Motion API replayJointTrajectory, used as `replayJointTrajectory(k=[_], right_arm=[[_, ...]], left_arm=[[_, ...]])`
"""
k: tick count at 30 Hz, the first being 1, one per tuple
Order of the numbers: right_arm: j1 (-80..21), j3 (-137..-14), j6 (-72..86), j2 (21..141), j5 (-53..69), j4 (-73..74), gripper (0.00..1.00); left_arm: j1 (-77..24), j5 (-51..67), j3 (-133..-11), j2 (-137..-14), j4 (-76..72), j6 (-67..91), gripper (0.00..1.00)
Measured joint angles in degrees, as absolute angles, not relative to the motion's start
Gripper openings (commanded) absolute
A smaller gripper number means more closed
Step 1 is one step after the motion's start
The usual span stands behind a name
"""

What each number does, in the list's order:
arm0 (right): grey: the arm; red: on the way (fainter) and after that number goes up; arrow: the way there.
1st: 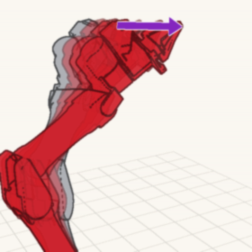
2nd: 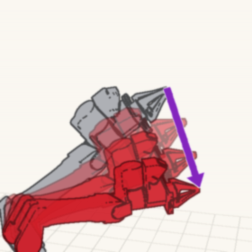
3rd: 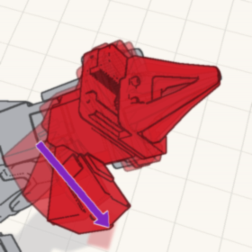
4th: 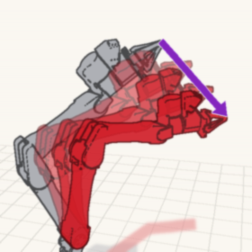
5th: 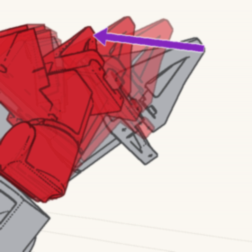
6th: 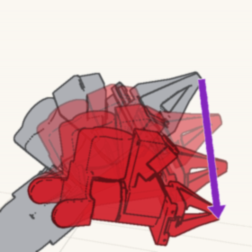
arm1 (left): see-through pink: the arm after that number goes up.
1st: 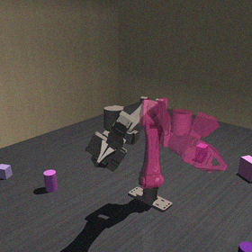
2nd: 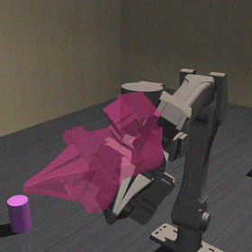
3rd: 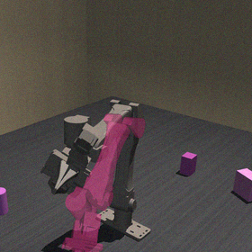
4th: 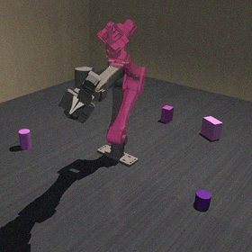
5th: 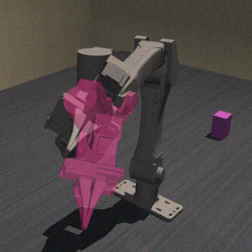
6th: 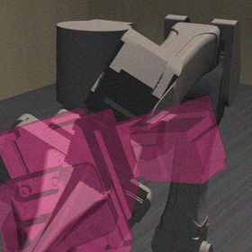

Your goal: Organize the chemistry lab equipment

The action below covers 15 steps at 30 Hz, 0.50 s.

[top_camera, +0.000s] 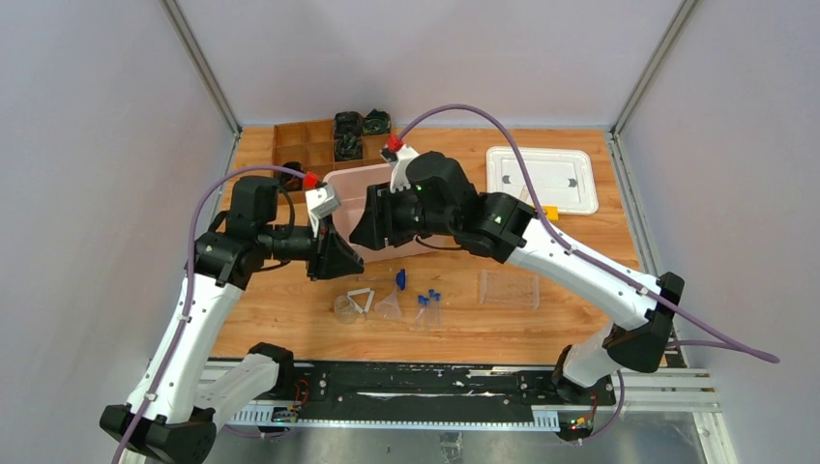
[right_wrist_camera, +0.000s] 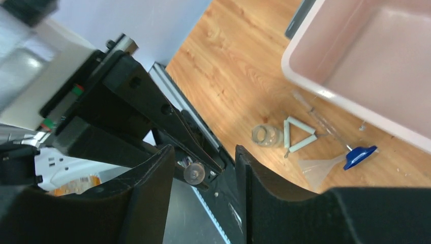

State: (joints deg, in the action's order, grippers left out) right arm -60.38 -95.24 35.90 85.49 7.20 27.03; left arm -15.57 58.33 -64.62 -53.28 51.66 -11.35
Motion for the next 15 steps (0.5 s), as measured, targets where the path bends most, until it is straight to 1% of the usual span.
replayJointTrajectory(k=[7,9,10,12,14,15], right_arm=[[-60.29,-97.03,35.9,88.66,13.06,29.71,0.26],[-60.18,-97.23,35.97,89.17,14.02,30.0,0.19],[-60.05,-97.23,36.21,89.25,14.63,30.04,0.14],[-59.83,-97.27,36.25,89.27,15.51,30.22,0.07],[-59.66,-97.27,36.36,89.27,15.81,30.65,0.0],[-59.44,-97.25,36.34,89.27,15.9,30.96,0.0]], left_arm=[[-15.57,58.28,-64.62,-51.94,52.58,-12.99,0.25],[-15.57,58.24,-64.62,-51.57,52.84,-13.23,0.28],[-15.57,57.93,-64.62,-51.42,52.93,-13.37,0.37],[-15.57,57.78,-64.62,-51.31,52.88,-13.69,0.63],[-15.57,57.14,-64.62,-51.24,52.86,-13.87,0.94],[-15.57,56.69,-64.62,-51.24,52.82,-14.11,0.99]])
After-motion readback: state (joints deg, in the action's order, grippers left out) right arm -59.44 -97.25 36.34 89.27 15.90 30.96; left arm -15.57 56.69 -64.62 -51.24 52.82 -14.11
